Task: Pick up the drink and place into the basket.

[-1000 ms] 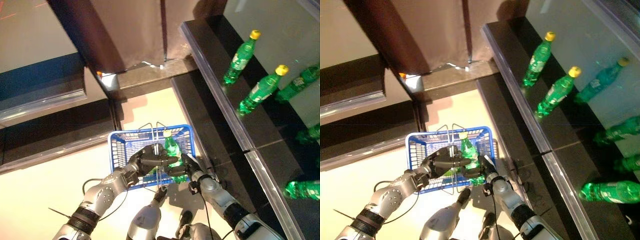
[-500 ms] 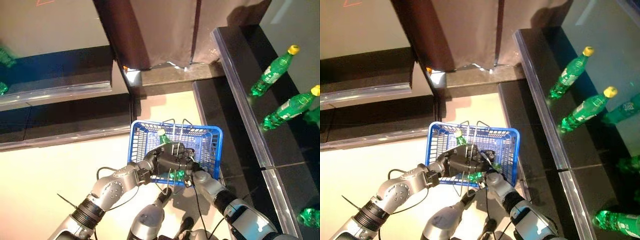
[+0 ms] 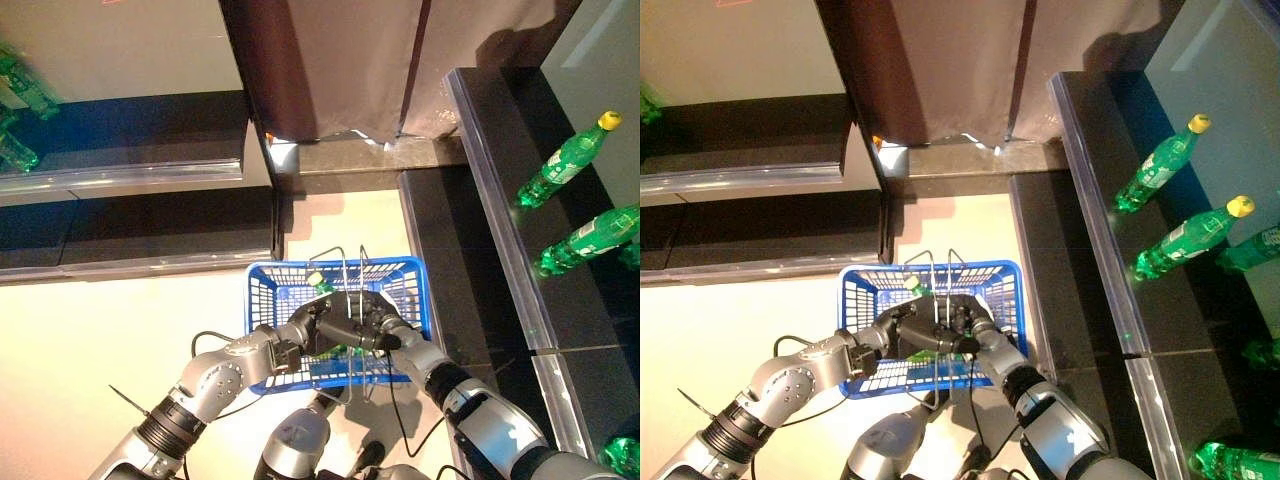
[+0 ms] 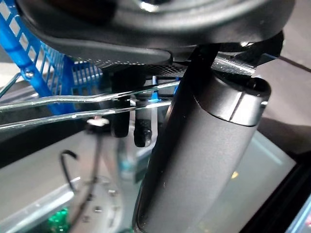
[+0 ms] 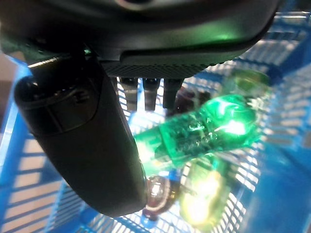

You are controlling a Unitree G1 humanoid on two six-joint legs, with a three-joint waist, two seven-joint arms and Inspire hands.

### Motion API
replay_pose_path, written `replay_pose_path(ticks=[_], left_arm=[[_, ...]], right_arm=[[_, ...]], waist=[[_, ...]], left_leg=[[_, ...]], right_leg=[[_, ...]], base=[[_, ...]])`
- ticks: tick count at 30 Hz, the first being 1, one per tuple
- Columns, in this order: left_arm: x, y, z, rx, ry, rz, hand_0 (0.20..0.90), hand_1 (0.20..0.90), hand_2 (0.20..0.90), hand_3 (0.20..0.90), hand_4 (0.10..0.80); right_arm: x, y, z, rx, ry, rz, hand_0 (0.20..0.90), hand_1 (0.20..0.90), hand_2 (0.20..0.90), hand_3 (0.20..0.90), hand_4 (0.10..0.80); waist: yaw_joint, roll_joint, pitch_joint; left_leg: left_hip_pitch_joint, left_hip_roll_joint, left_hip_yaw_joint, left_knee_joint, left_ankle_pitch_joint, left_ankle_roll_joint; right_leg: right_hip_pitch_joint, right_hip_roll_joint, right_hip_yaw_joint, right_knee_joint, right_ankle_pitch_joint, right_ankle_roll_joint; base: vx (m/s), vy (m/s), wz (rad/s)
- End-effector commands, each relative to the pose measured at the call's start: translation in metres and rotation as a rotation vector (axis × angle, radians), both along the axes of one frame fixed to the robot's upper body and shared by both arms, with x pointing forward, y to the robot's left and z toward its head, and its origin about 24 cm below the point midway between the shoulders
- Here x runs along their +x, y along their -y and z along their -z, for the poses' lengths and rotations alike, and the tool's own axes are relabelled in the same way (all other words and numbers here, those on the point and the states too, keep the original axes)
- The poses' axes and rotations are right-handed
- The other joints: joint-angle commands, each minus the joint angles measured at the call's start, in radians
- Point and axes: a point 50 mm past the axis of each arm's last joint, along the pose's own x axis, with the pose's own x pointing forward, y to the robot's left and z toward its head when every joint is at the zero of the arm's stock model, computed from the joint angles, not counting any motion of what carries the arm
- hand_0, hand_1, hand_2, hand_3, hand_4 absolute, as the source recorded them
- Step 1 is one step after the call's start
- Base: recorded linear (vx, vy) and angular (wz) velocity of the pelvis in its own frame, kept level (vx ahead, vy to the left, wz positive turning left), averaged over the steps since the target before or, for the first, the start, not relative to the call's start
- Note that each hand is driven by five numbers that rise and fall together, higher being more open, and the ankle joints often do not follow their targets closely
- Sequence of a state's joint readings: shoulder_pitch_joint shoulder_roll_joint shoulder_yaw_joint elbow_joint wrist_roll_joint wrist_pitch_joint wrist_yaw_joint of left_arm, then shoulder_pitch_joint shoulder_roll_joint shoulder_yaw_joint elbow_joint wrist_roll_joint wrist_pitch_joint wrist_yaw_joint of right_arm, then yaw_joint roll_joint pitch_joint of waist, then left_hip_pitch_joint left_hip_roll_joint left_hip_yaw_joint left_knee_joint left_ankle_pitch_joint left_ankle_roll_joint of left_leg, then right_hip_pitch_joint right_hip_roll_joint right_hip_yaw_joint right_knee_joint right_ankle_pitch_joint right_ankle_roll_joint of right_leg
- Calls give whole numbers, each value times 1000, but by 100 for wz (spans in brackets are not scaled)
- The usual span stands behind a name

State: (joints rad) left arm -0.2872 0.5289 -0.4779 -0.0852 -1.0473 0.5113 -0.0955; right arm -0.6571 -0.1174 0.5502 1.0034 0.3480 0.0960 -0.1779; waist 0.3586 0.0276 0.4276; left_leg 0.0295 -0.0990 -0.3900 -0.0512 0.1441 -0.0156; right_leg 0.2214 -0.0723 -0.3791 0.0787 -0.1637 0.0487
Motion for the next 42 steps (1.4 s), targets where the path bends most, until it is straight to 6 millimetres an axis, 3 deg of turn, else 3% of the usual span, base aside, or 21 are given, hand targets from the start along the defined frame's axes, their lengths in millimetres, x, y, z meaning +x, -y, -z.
replay_pose_path(ticks=[1, 12, 15, 19, 23, 27, 33, 36, 42], left_arm=[[-19, 73, -108, -736, 287, 298, 300, 300, 300, 200, 100], [-10, 59, -107, -726, 319, 205, 300, 300, 300, 200, 100], [-2, 51, -107, -699, 340, 131, 300, 300, 300, 200, 100], [18, 20, -96, -644, 396, -63, 300, 300, 300, 200, 100], [26, -32, -73, -547, 470, -320, 300, 300, 300, 200, 100], [34, -92, -42, -441, 516, -656, 300, 300, 300, 200, 100], [26, -146, -2, -370, 485, -1000, 300, 300, 300, 200, 100], [18, -165, 19, -348, 434, -1130, 300, 300, 300, 200, 100], [-6, -182, 62, -305, 280, -1275, 300, 300, 300, 200, 100]], right_arm=[[-11, -34, 4, 60, 40, -51, 900, 900, 900, 900, 800], [-5, -28, -9, 69, 115, -49, 900, 900, 900, 900, 800], [1, -30, -27, 112, 203, -53, 900, 900, 900, 900, 800], [-11, -35, -49, 193, 352, -102, 900, 900, 900, 900, 800], [-36, -4, -54, 312, 448, -132, 900, 900, 900, 900, 800], [-65, 29, -41, 445, 424, -134, 900, 900, 900, 900, 800], [-92, 62, -13, 535, 318, -25, 900, 900, 900, 900, 800], [-103, 76, 6, 511, 249, 59, 900, 900, 900, 900, 800], [-122, 99, 43, 376, 97, 158, 900, 900, 900, 900, 800]], waist=[[25, -26, -408], [3, -26, -405], [-11, -27, -403], [-53, -26, -396], [-112, -27, -389], [-201, -28, -391], [-307, -26, -389], [-344, -26, -385], [-372, -25, -382]], left_leg=[[36, -52, 139, -9, -100, 34], [36, -43, 160, -10, -99, 34], [38, -40, 170, -12, -97, 33], [39, -31, 195, -16, -97, 35], [41, -23, 231, -18, -103, 40], [48, -10, 295, -22, -110, 40], [61, 0, 362, -19, -127, 41], [67, 0, 386, -7, -143, 41], [76, -5, 406, 21, -175, 43]], right_leg=[[-75, -8, 10, -104, 181, 14], [-83, -3, 36, -115, 190, 18], [-83, -1, 47, -118, 193, 18], [-98, 3, 76, -113, 193, 21], [-113, 12, 125, -120, 198, 28], [-131, 26, 191, -129, 203, 33], [-150, 41, 261, -124, 200, 30], [-154, 45, 286, -121, 199, 28], [-148, 48, 310, -118, 193, 17]], base=[[0, 0, 0], [-7, -14, -2], [-20, -33, -10], [-53, -35, -13], [-66, -38, -28], [-30, -10, -50], [-16, -8, -44], [-13, 1, -34], [-1, 6, -19]])
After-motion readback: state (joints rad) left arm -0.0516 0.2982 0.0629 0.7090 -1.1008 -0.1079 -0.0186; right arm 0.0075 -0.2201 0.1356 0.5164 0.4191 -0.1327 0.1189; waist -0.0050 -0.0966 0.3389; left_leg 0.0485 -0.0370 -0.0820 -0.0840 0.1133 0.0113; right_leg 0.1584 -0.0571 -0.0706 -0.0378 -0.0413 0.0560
